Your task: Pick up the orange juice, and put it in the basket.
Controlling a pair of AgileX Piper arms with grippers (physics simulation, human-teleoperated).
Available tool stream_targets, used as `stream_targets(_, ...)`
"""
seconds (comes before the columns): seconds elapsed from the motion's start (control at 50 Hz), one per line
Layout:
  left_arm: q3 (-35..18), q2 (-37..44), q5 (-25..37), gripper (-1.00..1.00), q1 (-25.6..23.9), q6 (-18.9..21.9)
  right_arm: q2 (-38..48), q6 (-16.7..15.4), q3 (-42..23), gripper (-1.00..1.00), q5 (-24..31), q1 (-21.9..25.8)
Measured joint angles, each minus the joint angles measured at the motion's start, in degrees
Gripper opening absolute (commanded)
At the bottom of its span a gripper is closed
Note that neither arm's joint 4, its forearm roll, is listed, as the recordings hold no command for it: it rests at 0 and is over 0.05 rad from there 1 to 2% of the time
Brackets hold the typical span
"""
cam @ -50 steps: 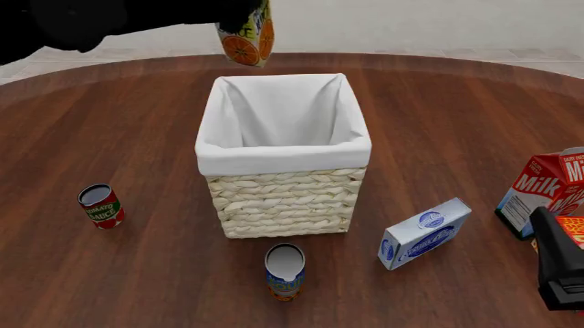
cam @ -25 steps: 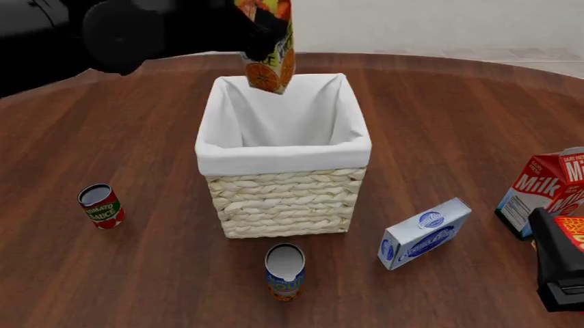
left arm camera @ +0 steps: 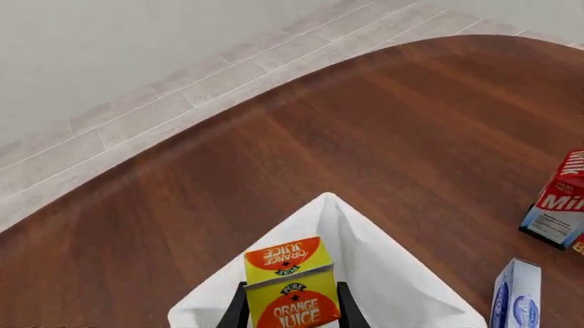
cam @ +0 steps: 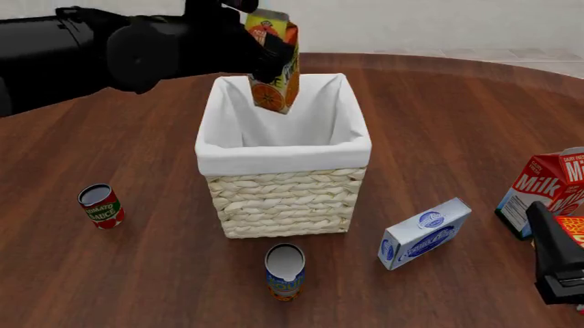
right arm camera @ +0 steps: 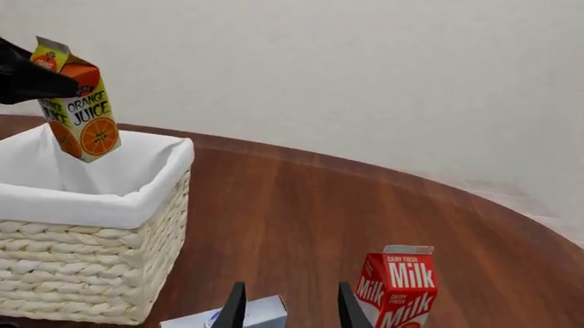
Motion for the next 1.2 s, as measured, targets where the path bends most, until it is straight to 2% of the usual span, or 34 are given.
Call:
stream_targets(0.64, 2.4, 3.3, -1.0, -1.00, -1.8, -1.0, -2.7, 0.1, -0.3, 1.00, 2.8, 0.1)
stream_targets(1.16, 3.4, 6.0, -1.7, -1.00, -2.1, -1.6, -2.9, 0.2, -0.4, 1.00, 3.0, 0.2)
stream_targets(1.18, 3.3, 6.1, -1.7, 1.00, -2.1, -1.7, -2.9, 0.2, -0.4, 1.00, 2.9, 0.2)
stream_targets(1.2, 3.3, 6.1, -1.7, 1.00, -2.1, -1.6, -2.8, 0.2, -0.4, 1.00, 2.9, 0.2)
